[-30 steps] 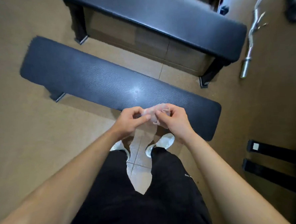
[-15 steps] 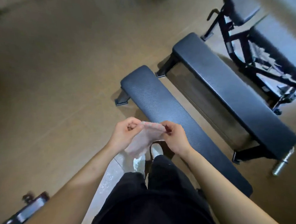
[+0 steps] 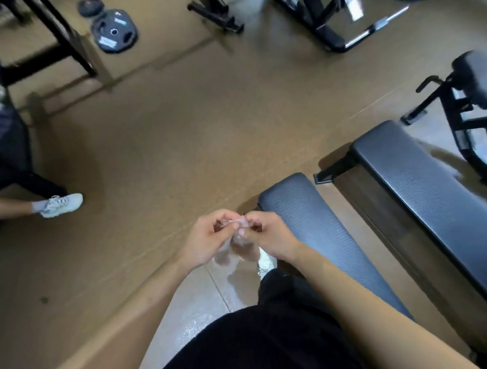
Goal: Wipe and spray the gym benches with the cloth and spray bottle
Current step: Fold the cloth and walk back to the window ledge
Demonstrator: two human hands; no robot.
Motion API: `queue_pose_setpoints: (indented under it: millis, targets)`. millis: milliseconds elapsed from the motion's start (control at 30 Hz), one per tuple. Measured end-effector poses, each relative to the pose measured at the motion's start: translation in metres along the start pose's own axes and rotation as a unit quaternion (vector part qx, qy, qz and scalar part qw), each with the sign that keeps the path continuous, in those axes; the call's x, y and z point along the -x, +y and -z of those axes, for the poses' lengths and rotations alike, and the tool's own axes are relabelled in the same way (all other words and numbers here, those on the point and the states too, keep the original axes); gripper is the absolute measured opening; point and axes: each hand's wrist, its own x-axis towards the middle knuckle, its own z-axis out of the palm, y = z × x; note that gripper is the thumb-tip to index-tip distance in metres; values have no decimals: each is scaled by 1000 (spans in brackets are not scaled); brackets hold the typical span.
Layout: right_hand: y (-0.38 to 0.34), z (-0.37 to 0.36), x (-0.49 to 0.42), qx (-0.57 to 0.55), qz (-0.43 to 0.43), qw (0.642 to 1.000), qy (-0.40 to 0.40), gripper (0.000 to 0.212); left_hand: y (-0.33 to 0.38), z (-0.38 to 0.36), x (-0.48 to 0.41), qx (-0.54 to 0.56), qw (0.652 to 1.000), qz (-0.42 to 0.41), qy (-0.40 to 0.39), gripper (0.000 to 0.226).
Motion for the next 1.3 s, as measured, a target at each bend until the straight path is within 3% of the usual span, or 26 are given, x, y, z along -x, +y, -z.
queue_pose_setpoints:
  millis: [167,267,400,633,800,867,1067,1300]
  targets:
    - [-26,37,-78,-35,-18,999,5,29,1,42,-82,0,1000,17,-4,18]
    - [-40,58,-124,-83,-43,995,22,20,-12,65,-125,-23,998,49,-25,3]
    - [-63,81,-185,-104,-63,989,88,15,-30,95,-181,-25,997,71,-19,22]
    - [-83,100,-298,-69,-106,971,203,10,-53,166,-316,47,996,75,-18,8]
    - [-104,113,-354,-11,-131,956,263,24,-23,212,-418,121,989,73,-36,10]
    - [-108,123,-369,-7,-153,945,289,15,-2,220,-459,110,992,43,-44,9]
    - [-101,171,-400,-63,-208,898,383,16,61,196,-569,56,995,5,-85,8]
    - [-66,254,-448,-166,-232,824,489,6,117,106,-690,-2,987,-14,-160,15]
